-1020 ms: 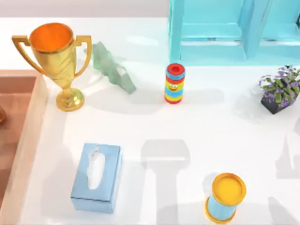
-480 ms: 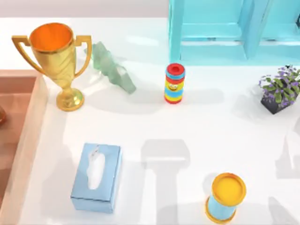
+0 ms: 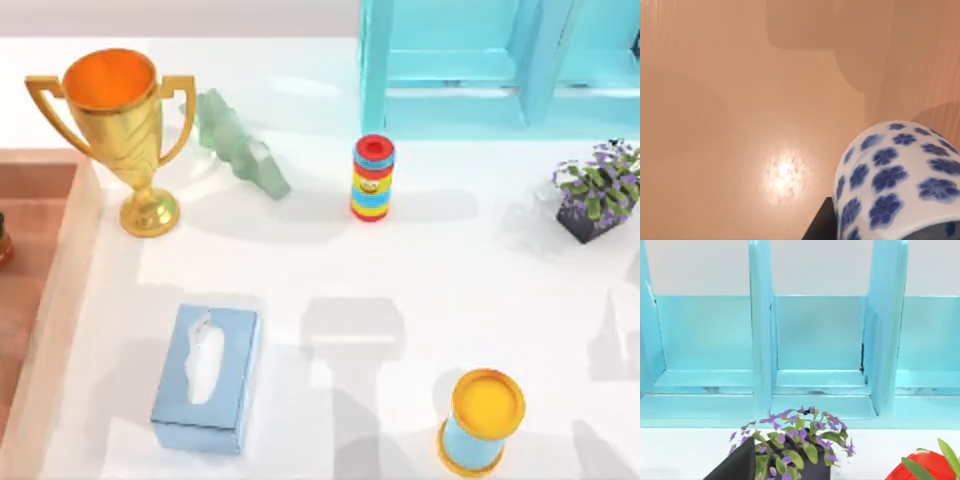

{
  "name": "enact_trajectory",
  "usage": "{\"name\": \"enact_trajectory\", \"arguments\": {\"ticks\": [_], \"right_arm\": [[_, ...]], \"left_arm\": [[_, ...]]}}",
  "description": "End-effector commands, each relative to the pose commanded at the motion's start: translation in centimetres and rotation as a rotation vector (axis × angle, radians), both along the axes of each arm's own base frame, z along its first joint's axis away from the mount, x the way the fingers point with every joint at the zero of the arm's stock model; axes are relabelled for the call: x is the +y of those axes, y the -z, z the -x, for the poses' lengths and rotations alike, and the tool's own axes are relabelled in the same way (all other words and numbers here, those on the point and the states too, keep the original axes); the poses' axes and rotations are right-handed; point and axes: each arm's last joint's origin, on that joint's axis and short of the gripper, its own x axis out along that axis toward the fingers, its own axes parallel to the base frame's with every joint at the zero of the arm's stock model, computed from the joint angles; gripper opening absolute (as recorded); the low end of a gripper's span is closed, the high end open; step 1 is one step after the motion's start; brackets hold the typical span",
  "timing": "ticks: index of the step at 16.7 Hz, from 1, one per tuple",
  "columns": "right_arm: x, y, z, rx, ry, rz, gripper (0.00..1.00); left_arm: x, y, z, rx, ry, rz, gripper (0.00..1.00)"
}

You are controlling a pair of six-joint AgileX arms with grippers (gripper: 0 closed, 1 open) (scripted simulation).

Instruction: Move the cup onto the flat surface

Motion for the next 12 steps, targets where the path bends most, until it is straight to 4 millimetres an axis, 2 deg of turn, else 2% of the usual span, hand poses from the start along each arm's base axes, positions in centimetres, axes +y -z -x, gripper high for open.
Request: {"name": "enact_trajectory", "arguments": {"ticks": [4,6,8,12], "right_arm": [[0.0,0.0,0.0,0.000,0.000,0.000,1.00],[0.0,0.0,0.0,0.000,0.000,0.000,1.00],[0.0,0.0,0.0,0.000,0.000,0.000,1.00],[0.0,0.0,0.0,0.000,0.000,0.000,1.00]], "left_arm": [[-5.3,-2.7,1.1,0.081,0.068,0.021,0.00],[-7.0,-3.7,1.9,0.103,0.100,0.023,0.00],[-7.6,-4.1,2.3,0.111,0.114,0.023,0.00],[-7.5,-3.9,2.3,0.117,0.112,0.023,0.00]]}}
